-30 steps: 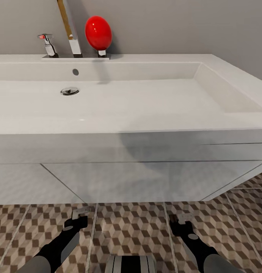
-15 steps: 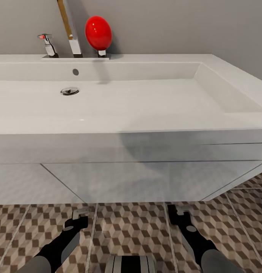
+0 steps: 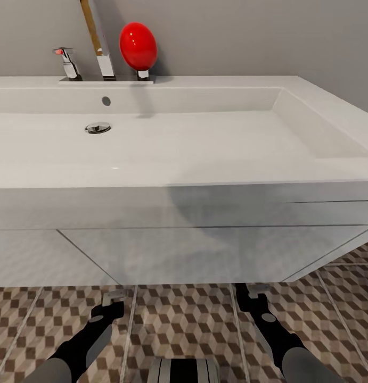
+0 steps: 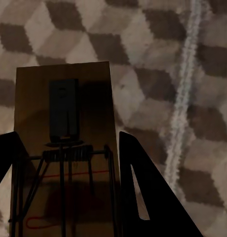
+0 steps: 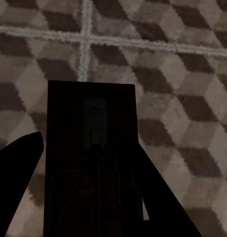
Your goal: Take the four mousetraps from the cabinet in the bathroom and place them on the bathroom floor. Make sure all four end up on the same floor surface, and ensure that at least two of them are either under or directly next to the same bathroom sink.
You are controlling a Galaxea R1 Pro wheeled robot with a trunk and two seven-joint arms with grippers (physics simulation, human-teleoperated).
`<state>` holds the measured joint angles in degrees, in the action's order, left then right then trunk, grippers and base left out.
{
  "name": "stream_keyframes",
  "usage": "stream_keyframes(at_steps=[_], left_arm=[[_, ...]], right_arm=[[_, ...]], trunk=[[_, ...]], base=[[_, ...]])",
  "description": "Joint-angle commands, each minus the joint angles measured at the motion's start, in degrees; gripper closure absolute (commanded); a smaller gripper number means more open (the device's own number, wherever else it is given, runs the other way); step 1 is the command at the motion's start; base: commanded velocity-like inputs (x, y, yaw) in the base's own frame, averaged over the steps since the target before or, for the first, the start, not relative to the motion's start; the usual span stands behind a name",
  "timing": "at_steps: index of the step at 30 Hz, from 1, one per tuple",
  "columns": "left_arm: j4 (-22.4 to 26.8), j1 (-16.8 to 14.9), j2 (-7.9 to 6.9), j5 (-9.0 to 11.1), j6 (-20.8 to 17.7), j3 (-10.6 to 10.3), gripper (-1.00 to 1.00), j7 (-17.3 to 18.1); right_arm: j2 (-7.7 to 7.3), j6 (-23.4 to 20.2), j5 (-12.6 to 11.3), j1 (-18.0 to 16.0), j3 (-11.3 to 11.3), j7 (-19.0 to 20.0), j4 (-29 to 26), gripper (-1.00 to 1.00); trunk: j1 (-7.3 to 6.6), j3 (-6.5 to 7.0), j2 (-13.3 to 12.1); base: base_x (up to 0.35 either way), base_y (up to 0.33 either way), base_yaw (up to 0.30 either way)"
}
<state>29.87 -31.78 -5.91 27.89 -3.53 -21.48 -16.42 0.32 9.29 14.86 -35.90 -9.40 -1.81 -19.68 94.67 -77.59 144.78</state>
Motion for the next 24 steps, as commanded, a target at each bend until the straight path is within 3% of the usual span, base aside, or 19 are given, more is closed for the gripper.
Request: stream_keyframes(at_steps=[1,20,24], left_arm=[[0.46,-0.06,-0.07,0.15,-0.35,-0.48,1.0,-0.48],[4.49,-0.35,-0.54,0.03,-0.01,-0.13,1.0,-1.16],[5.51,-0.47,-1.33,-0.01,0.08,-0.07,1.0,-1.16]], right_arm=[[0.03,0.2,0.52,-0.04,-0.27,-0.03,0.06,1.0],[0.03,0.2,0.52,-0.04,-0.22,-0.03,0.08,1.0],[0.03,0.2,0.52,-0.04,-0.2,-0.03,0.08,1.0]], trunk=[[-0.01,-0.04,0.02],[-0.01,-0.04,0.02],[-0.01,-0.04,0.02]], base=[[0.0,0.0,0.0],[0.0,0.0,0.0],[0.0,0.0,0.0]])
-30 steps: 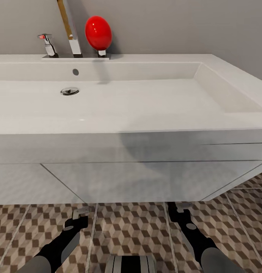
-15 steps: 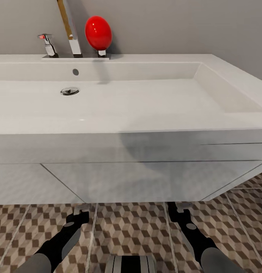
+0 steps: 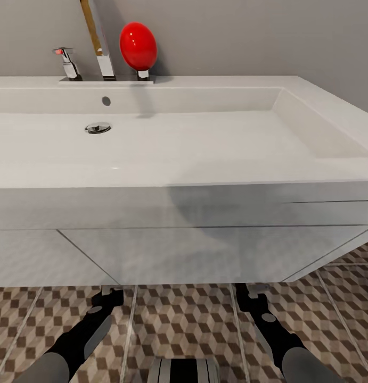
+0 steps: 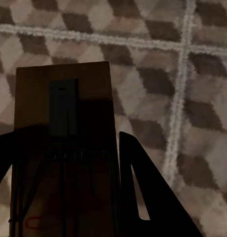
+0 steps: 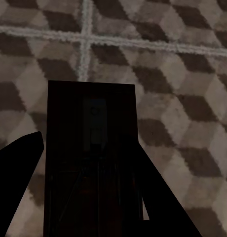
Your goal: Take the four mousetraps from the cabinet in the bathroom and place them on the bathroom floor. Make sure all four end up on the same floor surface, and ensure that at least two of them are either under or directly next to the same bathroom sink.
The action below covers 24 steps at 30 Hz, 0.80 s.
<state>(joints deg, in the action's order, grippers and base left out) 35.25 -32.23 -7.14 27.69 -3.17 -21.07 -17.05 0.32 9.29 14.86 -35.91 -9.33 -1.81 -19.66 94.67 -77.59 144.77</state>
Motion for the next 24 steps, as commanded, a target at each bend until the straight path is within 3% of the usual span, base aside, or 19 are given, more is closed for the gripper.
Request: stream_keyframes(at_steps=[1,16,24], left_arm=[[0.25,-0.05,-0.28,0.18,-0.26,-0.48,1.0,-0.53],[0.43,-0.08,-0.15,0.26,-0.09,-0.46,1.0,-0.53],[0.36,-0.09,-0.07,0.25,-0.09,-0.46,1.0,-0.51]], right_arm=[[0.03,0.2,0.52,-0.04,-0.26,-0.03,0.06,1.0],[0.03,0.2,0.52,-0.02,-0.25,-0.03,0.06,1.0],[0.03,0.23,0.52,-0.02,-0.25,-0.03,0.06,1.0]], trunk=[[-0.01,-0.04,0.02],[-0.01,-0.04,0.02],[0.2,-1.81,0.12]], base=[[0.0,0.0,0.0],[0.0,0.0,0.0],[0.0,0.0,0.0]])
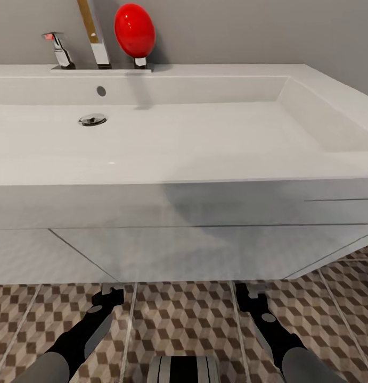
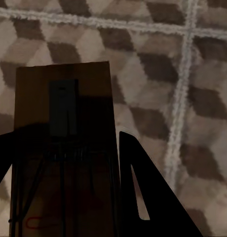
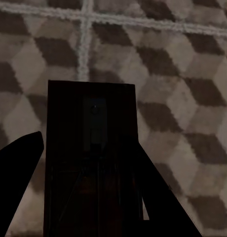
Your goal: Take the four mousetraps from the cabinet in the bathroom and place them on the bathroom floor. Make sure all four end up on the same floor surface, and ensure that at least two of them are either under or directly next to the same bathroom sink.
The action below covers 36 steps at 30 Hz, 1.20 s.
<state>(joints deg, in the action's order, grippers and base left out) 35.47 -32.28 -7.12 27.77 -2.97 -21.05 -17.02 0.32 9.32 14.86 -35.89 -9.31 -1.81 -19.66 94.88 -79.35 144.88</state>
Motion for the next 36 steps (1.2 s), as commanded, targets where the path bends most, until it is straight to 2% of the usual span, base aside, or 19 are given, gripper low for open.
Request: stream_keyframes(at_steps=[1,12,30,36], left_arm=[[0.13,-0.01,-0.09,0.13,-0.28,-0.5,1.0,-0.51],[0.13,0.01,-0.09,0.1,-0.2,-0.48,1.0,-0.55],[0.13,0.02,0.07,0.18,-0.2,-0.57,1.0,-0.38],[0.13,0.03,0.08,0.18,-0.2,-0.57,1.0,-0.38]], right_arm=[[0.03,0.19,0.52,-0.04,-0.27,-0.03,0.06,1.0],[0.03,0.2,0.52,-0.05,-0.27,-0.03,0.06,1.0],[0.03,0.26,0.59,-0.05,-0.18,0.03,0.11,1.0],[0.03,0.26,0.61,-0.04,-0.18,0.06,0.09,1.0]], trunk=[[0.01,-0.27,0.03],[0.3,-2.7,0.18],[0.3,-2.7,0.18],[0.42,-3.81,0.25]], base=[[0.0,0.0,0.0],[0.0,0.0,0.0],[0.0,0.0,0.0],[0.0,0.0,0.0]])
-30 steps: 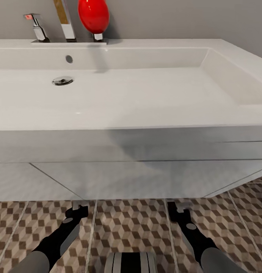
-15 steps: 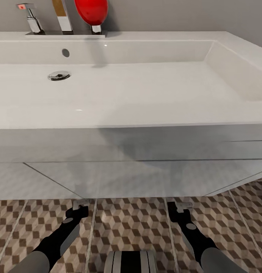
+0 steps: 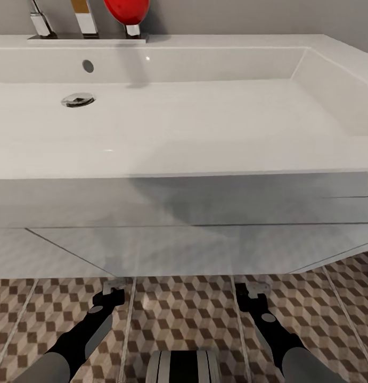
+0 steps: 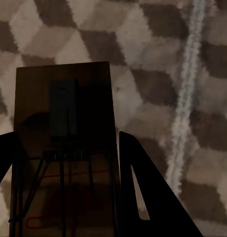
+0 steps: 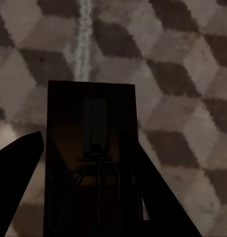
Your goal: Take the four mousetraps from the cabinet in the bathroom and place them on the bathroom floor. Make sure all four end up on the same floor surface, and ensure that at least two of them are either under or directly next to the same bathroom sink.
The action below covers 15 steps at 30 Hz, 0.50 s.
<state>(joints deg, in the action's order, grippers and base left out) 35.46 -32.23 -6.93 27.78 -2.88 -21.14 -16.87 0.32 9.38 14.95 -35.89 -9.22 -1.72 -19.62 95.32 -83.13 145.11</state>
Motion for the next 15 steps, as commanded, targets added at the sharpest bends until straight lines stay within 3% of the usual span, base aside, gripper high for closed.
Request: stream_keyframes(at_steps=[1,15], left_arm=[[0.13,-0.03,-0.1,0.17,-0.28,-0.48,1.0,-0.54],[0.13,-0.03,0.06,0.17,-0.28,-0.54,1.0,-0.26]], right_arm=[[0.03,0.2,0.51,-0.02,-0.27,-0.04,0.07,1.0],[0.03,0.25,0.46,-0.05,-0.34,-0.04,-0.41,1.0]], trunk=[[-0.01,-0.04,0.01],[-0.01,-0.04,0.01]], base=[[0.0,0.0,0.0],[0.0,0.0,0.0]])
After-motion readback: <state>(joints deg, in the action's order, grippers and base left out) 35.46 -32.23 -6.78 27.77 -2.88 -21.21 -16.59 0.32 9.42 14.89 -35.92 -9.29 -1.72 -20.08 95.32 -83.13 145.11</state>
